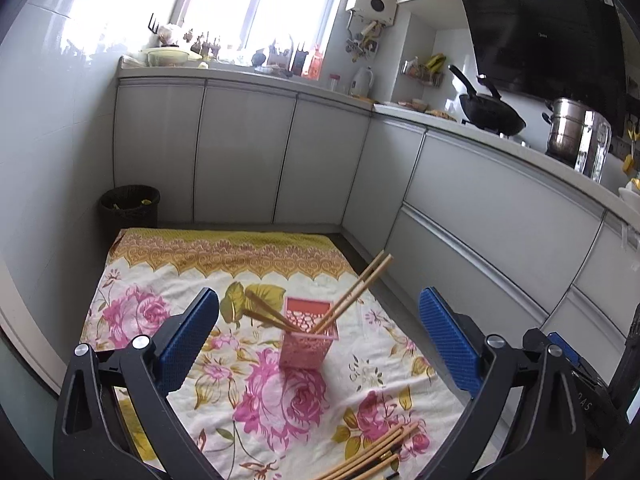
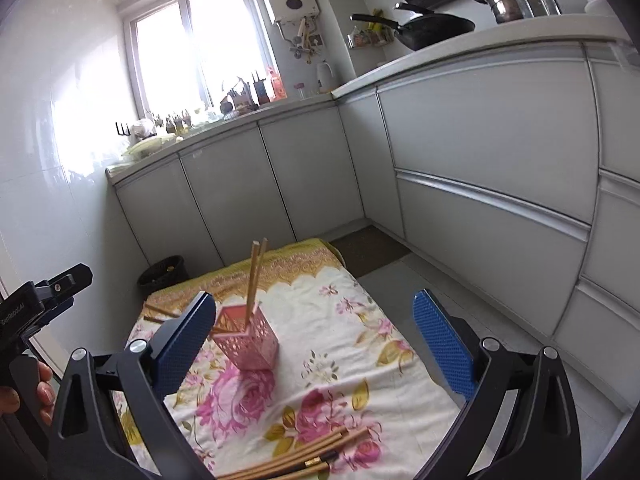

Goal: Organize utensils
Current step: 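Withdraw both open grippers from the cup back over the chopstick pile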

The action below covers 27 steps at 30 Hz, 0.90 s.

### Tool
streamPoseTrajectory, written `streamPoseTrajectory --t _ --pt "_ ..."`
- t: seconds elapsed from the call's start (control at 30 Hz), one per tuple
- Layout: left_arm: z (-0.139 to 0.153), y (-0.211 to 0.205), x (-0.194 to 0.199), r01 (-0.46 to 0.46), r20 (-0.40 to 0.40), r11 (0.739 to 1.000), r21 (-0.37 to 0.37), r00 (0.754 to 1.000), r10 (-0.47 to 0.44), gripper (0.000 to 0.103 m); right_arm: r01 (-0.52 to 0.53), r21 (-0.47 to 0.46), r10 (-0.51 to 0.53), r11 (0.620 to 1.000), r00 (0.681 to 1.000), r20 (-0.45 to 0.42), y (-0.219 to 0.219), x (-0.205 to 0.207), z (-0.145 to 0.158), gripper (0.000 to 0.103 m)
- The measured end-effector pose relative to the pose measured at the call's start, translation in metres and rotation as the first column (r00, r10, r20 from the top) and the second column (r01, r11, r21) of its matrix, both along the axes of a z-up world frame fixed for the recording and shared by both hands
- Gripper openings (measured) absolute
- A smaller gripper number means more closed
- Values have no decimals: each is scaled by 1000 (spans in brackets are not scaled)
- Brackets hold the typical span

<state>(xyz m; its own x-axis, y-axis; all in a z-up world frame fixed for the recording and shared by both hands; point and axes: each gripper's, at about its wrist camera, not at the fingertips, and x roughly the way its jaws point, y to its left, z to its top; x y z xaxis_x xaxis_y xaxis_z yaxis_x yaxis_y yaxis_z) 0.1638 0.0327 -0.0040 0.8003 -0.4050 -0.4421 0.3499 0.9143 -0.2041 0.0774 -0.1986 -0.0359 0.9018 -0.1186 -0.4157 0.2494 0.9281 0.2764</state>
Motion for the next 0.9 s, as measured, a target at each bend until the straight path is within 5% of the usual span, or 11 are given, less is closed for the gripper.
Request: streamPoseTrajectory --t 0.2,0.33,0.53,0.83,0.9 --pt "-28 -29 -7 98 -85 988 120 992 -89 96 11 58 -3 998 991 -135 -17 -24 -27 96" --pt "-52 -58 -3 235 -185 943 236 963 -193 96 -8 192 59 981 963 -263 -29 -28 -51 96" --pt "-106 -94 9 414 -393 846 338 878 -273 96 -2 407 172 913 908 -382 -40 -30 -90 96" --pt "-163 -128 36 529 -621 795 296 739 -261 95 52 557 241 829 865 -440 -52 -26 -120 96" --pt "-169 -140 36 561 -639 773 297 718 -276 81 64 573 249 817 857 -451 -56 -24 -124 96"
